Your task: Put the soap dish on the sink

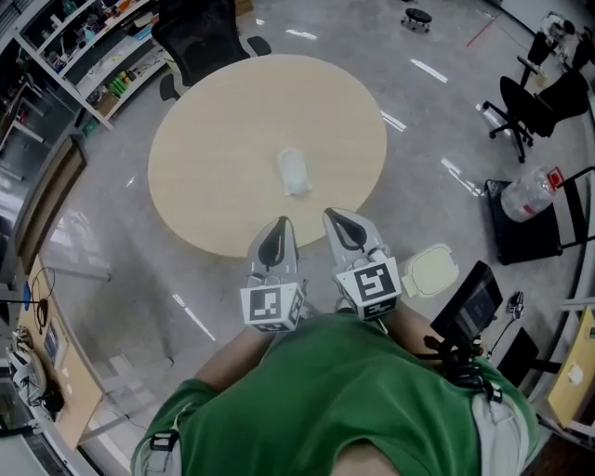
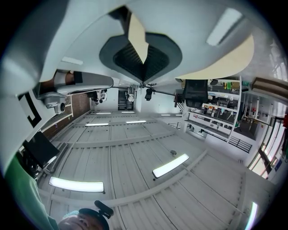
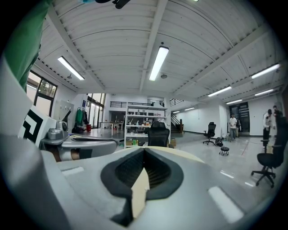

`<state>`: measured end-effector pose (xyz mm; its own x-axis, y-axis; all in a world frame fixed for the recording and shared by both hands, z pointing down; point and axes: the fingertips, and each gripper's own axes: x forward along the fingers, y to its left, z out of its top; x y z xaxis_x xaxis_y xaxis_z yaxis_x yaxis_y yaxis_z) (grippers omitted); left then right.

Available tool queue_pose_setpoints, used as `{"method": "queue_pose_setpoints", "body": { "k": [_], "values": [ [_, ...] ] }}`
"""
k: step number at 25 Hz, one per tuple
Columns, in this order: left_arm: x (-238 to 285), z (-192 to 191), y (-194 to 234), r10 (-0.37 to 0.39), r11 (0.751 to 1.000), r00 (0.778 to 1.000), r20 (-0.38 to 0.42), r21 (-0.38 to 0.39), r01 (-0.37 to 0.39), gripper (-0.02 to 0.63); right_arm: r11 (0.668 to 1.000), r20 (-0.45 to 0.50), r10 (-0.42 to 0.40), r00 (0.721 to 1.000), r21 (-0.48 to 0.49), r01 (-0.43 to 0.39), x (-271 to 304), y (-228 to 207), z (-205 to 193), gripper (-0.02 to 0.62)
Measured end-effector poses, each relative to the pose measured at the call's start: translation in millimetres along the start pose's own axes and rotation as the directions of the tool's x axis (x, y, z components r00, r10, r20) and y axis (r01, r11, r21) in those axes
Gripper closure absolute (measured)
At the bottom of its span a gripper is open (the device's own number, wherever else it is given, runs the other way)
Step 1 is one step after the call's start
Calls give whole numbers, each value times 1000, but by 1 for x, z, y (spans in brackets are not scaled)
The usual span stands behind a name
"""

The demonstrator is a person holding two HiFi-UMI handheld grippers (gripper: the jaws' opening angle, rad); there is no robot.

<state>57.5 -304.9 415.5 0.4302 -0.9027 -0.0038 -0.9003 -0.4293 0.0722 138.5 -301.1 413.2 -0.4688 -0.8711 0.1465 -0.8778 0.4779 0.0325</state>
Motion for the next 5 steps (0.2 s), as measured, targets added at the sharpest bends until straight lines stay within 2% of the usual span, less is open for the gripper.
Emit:
{"method": "queue_pose_setpoints", "body": {
  "k": [5],
  "values": [
    [1,-1,7,8,1000,1000,-4,1,-8,600,1000,-6,0,1000,8,0,6,3,0,592]
  ]
}}
